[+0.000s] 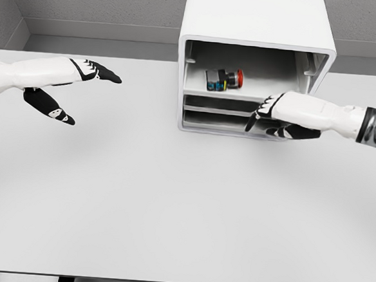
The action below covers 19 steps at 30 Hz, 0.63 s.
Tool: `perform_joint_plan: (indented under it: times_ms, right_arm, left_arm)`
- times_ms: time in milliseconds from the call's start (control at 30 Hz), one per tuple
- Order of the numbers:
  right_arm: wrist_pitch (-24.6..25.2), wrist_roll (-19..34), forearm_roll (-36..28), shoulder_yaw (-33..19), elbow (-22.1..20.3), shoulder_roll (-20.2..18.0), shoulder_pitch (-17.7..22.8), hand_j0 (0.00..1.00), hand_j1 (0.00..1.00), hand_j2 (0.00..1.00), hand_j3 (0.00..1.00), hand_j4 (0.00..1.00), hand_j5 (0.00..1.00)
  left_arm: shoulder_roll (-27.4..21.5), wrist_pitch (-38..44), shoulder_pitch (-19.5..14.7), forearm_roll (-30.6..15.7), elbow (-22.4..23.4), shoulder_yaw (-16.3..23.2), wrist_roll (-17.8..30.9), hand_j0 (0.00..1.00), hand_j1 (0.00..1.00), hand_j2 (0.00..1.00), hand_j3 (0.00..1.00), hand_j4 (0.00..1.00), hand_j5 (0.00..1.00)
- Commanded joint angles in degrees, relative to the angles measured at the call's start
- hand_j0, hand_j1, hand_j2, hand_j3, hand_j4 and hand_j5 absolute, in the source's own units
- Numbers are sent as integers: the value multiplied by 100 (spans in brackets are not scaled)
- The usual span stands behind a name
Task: Slide open multi-storey tabletop storage cabinets and put open load switch and slide close multi-storey tabletop storage cabinets
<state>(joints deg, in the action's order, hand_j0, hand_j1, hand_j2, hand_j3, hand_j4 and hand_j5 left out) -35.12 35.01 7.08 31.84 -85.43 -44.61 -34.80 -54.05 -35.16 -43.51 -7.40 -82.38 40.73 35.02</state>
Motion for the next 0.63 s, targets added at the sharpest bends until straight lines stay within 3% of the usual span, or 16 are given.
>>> perform_joint_plan:
  times_ms: [0, 33, 67, 100, 133, 300, 367, 600]
  right_arm:
    - [12, -1, -31, 33, 132, 93, 0, 60, 60, 60, 60, 60, 60]
    - [12, -1, -5, 33, 45, 49, 17, 60, 60, 60, 60, 60, 60]
    - [12, -1, 57, 33, -482, -65, 228, 60, 60, 60, 60, 60, 60]
    - [12, -1, 101, -11, -1159, -557, 457, 60, 60, 60, 60, 60, 60]
    - [12, -1, 101, -28, -1274, -628, 589, 60, 60, 60, 60, 60, 60]
    - [12, -1, 92, -151, -1441, -619, 703, 62, 62, 62, 62, 62, 62]
    - [12, -1, 92, -143, -1459, -619, 773, 100, 100, 100, 100, 100, 100]
    - [12, -1, 162, -143, -1441, -637, 897, 100, 100, 100, 100, 100, 100]
  left_arm:
    - [-9, 16, 0, -42, -6, -4, -2, 100, 100, 100, 100, 100, 100]
    - [-9, 16, 0, -42, -6, -4, -2, 100, 100, 100, 100, 100, 100]
    - [-9, 16, 0, -42, -6, -4, -2, 100, 100, 100, 100, 100, 100]
    - [-9, 16, 0, -42, -6, -4, -2, 100, 100, 100, 100, 100, 100]
    - [-18, 16, 0, -42, -15, -4, -2, 100, 100, 100, 100, 100, 100]
    - [-9, 16, 105, -42, 20, -4, -2, 100, 100, 100, 100, 100, 100]
    - [8, 16, 167, -42, 20, -4, -2, 100, 100, 100, 100, 100, 100]
    - [8, 16, 202, -42, 55, 22, -2, 100, 100, 100, 100, 100, 100]
